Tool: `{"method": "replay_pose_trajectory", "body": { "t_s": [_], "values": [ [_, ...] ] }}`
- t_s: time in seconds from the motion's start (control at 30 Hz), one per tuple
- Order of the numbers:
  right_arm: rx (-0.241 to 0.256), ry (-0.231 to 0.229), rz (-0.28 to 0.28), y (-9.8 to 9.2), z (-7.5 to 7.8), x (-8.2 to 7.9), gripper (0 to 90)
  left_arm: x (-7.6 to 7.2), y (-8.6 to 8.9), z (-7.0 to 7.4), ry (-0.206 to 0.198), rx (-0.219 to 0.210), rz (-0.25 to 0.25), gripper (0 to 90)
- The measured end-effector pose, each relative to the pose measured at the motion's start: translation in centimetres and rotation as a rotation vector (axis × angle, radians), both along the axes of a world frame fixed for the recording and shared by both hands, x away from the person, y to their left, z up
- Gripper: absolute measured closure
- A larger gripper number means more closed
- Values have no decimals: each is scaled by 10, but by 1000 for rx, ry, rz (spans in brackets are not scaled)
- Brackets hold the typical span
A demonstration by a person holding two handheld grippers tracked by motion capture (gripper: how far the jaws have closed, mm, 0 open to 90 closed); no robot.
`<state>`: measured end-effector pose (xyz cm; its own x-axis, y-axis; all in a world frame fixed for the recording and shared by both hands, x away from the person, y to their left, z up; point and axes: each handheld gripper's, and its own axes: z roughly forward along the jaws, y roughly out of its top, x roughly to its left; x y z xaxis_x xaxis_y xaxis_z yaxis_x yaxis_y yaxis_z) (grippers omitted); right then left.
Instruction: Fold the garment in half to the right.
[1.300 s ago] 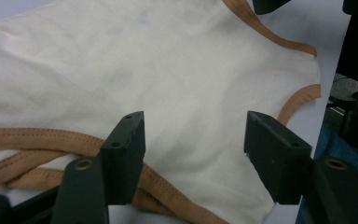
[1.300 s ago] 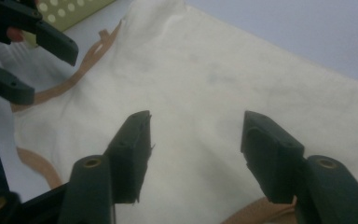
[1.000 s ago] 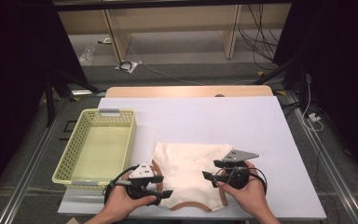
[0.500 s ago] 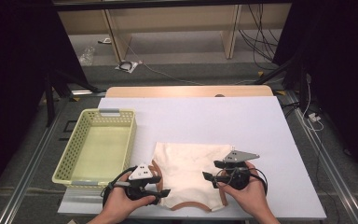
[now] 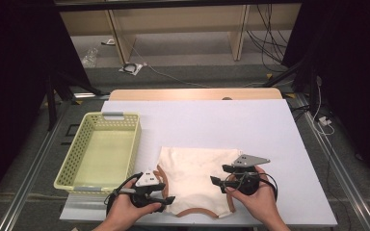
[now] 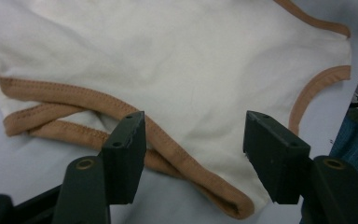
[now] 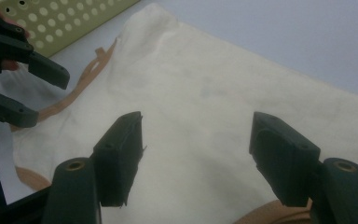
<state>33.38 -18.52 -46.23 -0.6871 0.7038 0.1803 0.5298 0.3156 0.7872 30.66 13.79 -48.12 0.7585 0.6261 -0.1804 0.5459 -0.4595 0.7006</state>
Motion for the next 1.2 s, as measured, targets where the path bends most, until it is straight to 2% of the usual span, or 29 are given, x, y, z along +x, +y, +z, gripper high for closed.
{"method": "replay_pose_trajectory", "body": {
  "t_s": [0.07, 0.33, 0.53, 0.63, 0.93, 1.2],
  "values": [
    [-2, -1, 4, 0, 0, -1, 355, 1, 0, -1, 15, 8, 19, 405],
    [1, -8, 8, -1, 1, -3, 355, 1, 0, -3, 18, 38, 67, 418],
    [-5, -5, 17, 2, 2, -3, 355, 1, 3, -5, 24, 77, 111, 423],
    [-8, -8, 25, 3, 2, -4, 355, 2, 3, -6, 28, 77, 123, 419],
    [-9, -2, 29, 4, 1, -4, 355, -1, -3, -7, 2, 96, 111, 421],
    [-10, -17, 27, 4, 3, -2, 354, -1, -3, -7, 0, 96, 101, 430]
  ]
}}
